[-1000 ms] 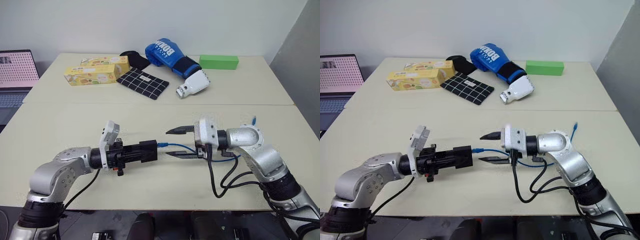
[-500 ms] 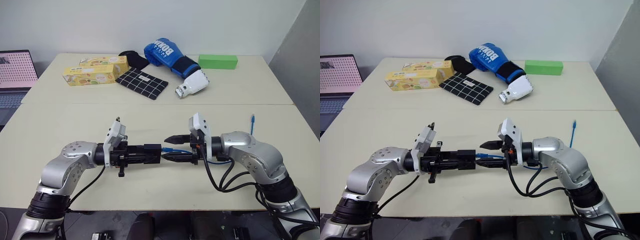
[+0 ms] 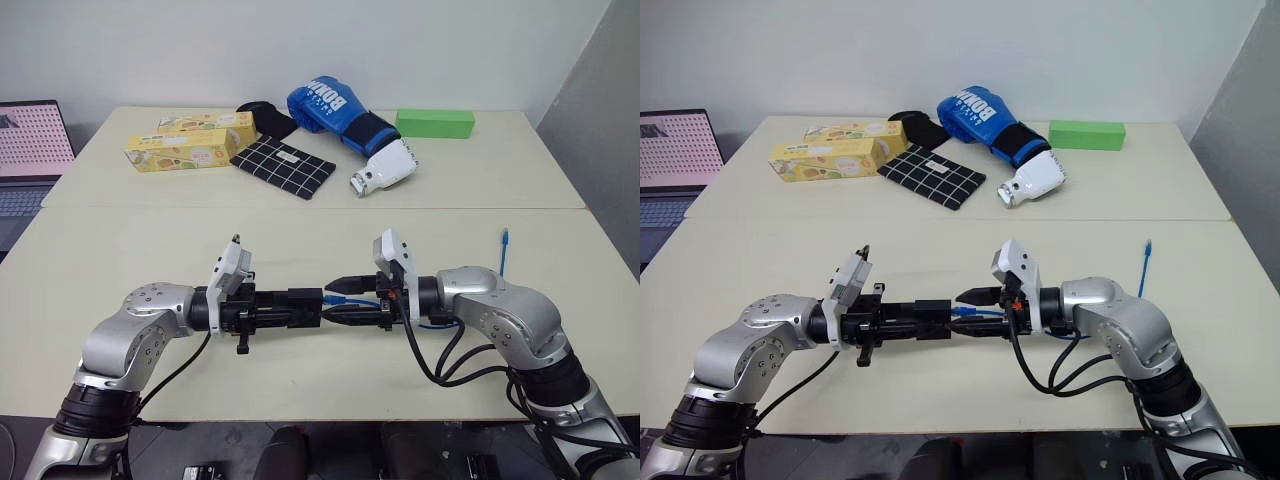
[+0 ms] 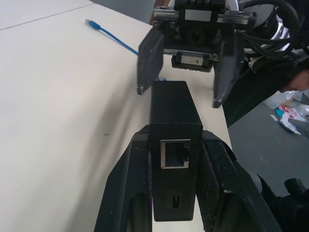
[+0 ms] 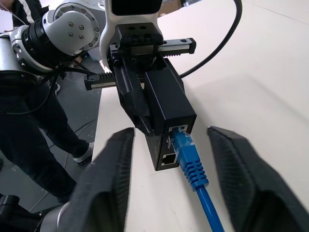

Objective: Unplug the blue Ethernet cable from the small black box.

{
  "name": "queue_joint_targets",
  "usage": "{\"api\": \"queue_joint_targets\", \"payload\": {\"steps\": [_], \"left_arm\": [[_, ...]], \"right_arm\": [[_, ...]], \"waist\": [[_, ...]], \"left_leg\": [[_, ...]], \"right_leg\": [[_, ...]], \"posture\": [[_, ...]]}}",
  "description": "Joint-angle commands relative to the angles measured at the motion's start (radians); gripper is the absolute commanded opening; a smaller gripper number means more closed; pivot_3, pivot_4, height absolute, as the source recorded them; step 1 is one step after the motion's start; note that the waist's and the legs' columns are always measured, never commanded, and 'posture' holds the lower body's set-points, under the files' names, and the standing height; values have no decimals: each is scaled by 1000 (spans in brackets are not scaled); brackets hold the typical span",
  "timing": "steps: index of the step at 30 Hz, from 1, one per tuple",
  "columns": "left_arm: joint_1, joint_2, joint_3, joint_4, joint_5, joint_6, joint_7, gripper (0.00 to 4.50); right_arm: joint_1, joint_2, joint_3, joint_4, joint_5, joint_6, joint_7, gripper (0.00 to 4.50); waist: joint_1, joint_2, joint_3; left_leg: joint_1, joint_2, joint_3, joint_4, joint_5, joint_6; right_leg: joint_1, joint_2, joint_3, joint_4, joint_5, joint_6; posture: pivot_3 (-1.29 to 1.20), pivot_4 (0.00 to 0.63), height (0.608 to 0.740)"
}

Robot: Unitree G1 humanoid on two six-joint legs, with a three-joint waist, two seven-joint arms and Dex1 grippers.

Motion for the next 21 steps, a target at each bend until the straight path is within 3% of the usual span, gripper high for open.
{"api": "queue_joint_targets", "payload": {"steps": [1,7,19,21], "left_arm": [[3,4,20,-27,-10,-12,-9,793],[-4,-4,23,-25,-13,-10,-4,793],[-5,0,20,-22,-11,-13,-21,793],[-5,-1,19,-20,-9,-13,-24,793]], "right_arm": [[-14,-3,9,-9,-9,-14,14,1206],[-18,-6,22,-12,-31,-31,29,38],[-28,-2,10,6,-28,-45,64,30],[-29,4,-8,11,-15,-45,67,733]], "waist": [[0,0,0],[0,0,0],[0,0,0],[0,0,0]], "left_leg": [[0,0,0,0,0,0],[0,0,0,0,0,0],[0,0,0,0,0,0],[0,0,0,0,0,0]], "right_leg": [[0,0,0,0,0,0],[0,0,0,0,0,0],[0,0,0,0,0,0],[0,0,0,0,0,0]], "posture": [[0,150,740],[0,150,740],[0,150,740],[0,150,740]]}}
